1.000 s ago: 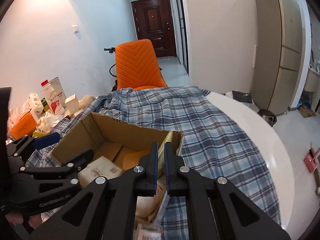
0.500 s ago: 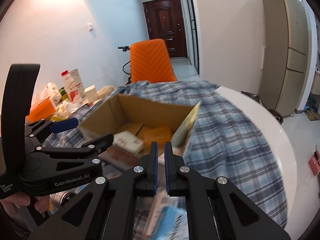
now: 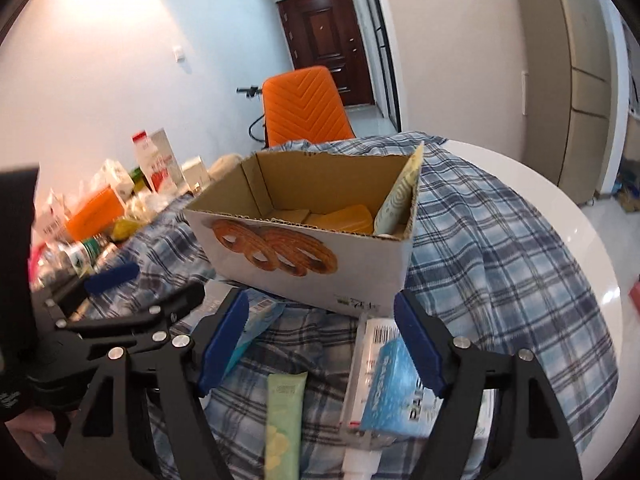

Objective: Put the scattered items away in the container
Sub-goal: 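Withdraw the right tool from the box back to the pile, then grasp the pale green tube with the right gripper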

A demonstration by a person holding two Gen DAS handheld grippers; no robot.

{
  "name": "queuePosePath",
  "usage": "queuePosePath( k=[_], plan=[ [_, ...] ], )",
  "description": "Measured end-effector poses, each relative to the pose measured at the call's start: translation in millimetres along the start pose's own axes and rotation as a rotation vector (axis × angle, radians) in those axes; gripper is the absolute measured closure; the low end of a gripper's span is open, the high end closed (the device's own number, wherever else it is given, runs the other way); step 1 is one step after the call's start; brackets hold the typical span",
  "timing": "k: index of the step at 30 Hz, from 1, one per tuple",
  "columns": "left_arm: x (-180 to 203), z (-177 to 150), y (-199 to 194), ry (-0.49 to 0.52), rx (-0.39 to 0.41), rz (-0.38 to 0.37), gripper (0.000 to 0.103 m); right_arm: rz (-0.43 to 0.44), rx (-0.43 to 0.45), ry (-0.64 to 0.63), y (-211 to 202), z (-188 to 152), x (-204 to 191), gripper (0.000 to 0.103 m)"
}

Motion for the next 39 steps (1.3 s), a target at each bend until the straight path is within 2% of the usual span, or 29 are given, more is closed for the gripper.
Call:
queuePosePath(
  k=[5,10,17,20,22,28,30,35,37,39],
  plan=[
    [-3.9,-11.7,-6.9,-0.012,-0.005,-0.005,0.018,-0.007,0.002,-0.025,-11.4,-7.7,-6.9,0.028],
    [-3.8,-23.1,-17.8,0.004,0.012,-0.001,0.018,-0.015,0.005,-0.044,-20.9,-23.3,-13.6,0.015],
    [-14.0,-38.3,-35.8,-0.015,0.052,0.029,0.018,-0.042,0.005,-0.069,-34.6,-42.8,-12.4,0.015],
    [-22.8,-45.2,-46.2,-0.061,0.071,0.017,0.011,-0.047,0.005,-0.074,-39.4,-51.0,-13.2,0.014],
    [-27.4,-48.3,-50.8,-0.087,0.078,0.006,0.0,-0.042,-0.002,-0.081,-41.5,-57.3,-15.5,0.014],
    [-35.0,-57.4,-61.4,-0.139,0.077,-0.018,0.0,-0.018,-0.019,-0.17,-43.9,-74.5,-32.8,0.014],
    [-33.9,-60.0,-63.3,-0.131,0.077,-0.021,0.0,-0.024,-0.015,-0.202,-44.3,-79.4,-36.4,0.014],
    [-20.3,-68.0,-61.2,-0.008,0.055,0.02,0.0,-0.012,-0.017,-0.2,-41.4,-88.7,-39.3,0.016],
    [-15.7,-69.8,-60.4,0.021,0.054,0.029,0.0,-0.025,-0.004,-0.22,-41.8,-89.4,-40.3,0.025],
    [-13.7,-71.0,-60.0,0.021,0.05,0.02,0.0,-0.029,-0.001,-0.242,-41.7,-90.4,-42.2,0.028]
  ],
)
Point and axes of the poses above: each gripper's, at about its wrist camera, not at the fingertips, and y roughly the way its jaws point, x to its right, z to its top, the point moved 6 cm from there along y, roughly the way its jaws point, and after that the axes turned 13 degrees about x, right-handed, at the moved point
